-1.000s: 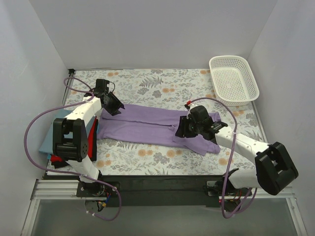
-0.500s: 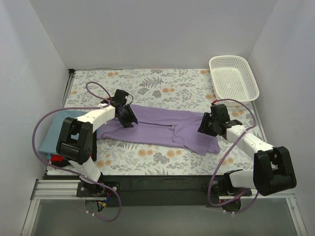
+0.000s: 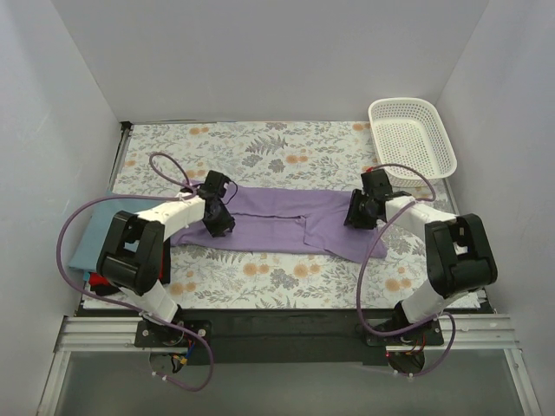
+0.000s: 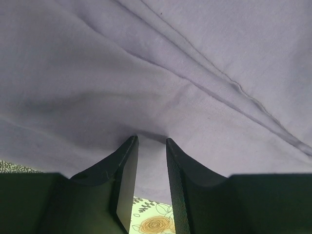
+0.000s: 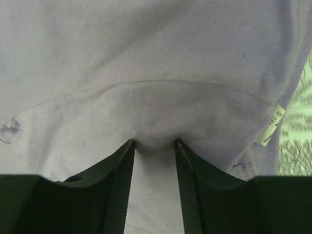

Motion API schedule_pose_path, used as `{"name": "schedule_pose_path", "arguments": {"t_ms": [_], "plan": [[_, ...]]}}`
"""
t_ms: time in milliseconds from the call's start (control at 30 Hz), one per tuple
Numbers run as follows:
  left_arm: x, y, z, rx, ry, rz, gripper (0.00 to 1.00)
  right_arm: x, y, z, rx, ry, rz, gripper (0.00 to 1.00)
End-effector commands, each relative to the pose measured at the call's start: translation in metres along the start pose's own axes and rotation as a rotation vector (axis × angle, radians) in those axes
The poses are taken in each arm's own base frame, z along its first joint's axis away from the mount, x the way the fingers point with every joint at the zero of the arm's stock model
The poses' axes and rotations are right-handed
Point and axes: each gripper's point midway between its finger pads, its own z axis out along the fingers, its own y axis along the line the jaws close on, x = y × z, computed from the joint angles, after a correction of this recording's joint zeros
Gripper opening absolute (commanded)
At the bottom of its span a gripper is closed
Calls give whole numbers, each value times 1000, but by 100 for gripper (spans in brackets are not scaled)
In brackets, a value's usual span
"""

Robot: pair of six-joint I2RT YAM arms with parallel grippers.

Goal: Fold and stack the t-shirts
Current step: Fold the tshirt

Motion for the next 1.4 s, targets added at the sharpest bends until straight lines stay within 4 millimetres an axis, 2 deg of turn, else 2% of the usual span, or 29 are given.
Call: {"name": "schedule_pose_path", "arguments": {"t_ms": [0,33,67,133,167,200,267,300,367,400,467,500,533,600,633,733,767,800,833,867,933,967,1033,1067,1100,1167,1200,1233,1367], "plan": [[13,17,-6,-77,-46,-17,29,-19,7,22,0,-1,-31,46],[17,16,-8,-76,-50,-57,29,-22,9,26,-2,3,-39,46],[26,20,-8,-83,-36,-70,29,-41,19,27,-22,-25,-61,46],[43,16,-14,-69,-13,-127,29,-44,24,43,-39,19,-82,46],[50,15,-15,-67,-2,-146,29,-65,37,43,-64,-10,-109,46],[65,12,-17,-63,18,-133,29,-64,36,56,-59,19,-123,46],[82,1,-22,-46,57,-177,30,-73,41,64,-58,36,-152,46],[95,-8,-25,-30,78,-157,30,-91,46,73,-50,16,-161,47],[115,-21,-27,-20,136,-187,31,-96,45,89,-31,32,-178,47],[127,-37,-32,14,157,-168,31,-115,56,88,-45,6,-196,48],[145,-55,-34,35,208,-152,32,-126,64,94,-60,12,-214,48],[157,-70,-38,70,228,-114,32,-121,62,106,-61,44,-229,48],[156,-90,-44,117,227,-100,32,-139,77,105,-102,12,-240,48],[171,-116,-49,172,287,-39,32,-140,81,120,-121,36,-254,48],[166,-138,-59,231,289,-19,31,-154,92,117,-152,9,-271,50],[161,-161,-67,303,286,56,32,-162,95,124,-151,8,-279,57],[150,-172,-76,330,253,64,34,-172,102,118,-163,-17,-285,59],[142,-173,-80,335,224,86,34,-176,104,113,-166,-27,-282,62],[128,-172,-84,338,163,137,36,-181,106,108,-162,-43,-282,66],[114,-175,-91,346,108,167,36,-191,110,91,-165,-75,-276,68],[85,-150,-86,220,-24,264,36,-200,113,73,-161,-113,-266,72],[75,-139,-87,163,-73,296,37,-209,119,52,-168,-148,-238,72],[66,-106,-82,56,-122,386,36,-199,116,41,-167,-136,-203,72],[65,-93,-82,13,-131,400,36,-201,120,23,-177,-157,-193,72],[72,-71,-72,-36,-109,434,36,-183,116,26,-160,-123,-178,72],[78,-57,-74,-39,-90,446,33,-173,115,14,-144,-132,-173,72],[87,-45,-69,-52,-57,460,32,-166,118,14,-148,-129,-171,72],[92,-42,-69,-40,-37,469,31,-153,111,19,-132,-101,-166,72],[112,-29,-66,-30,21,491,28,-134,108,34,-135,-56,-159,70]]}}
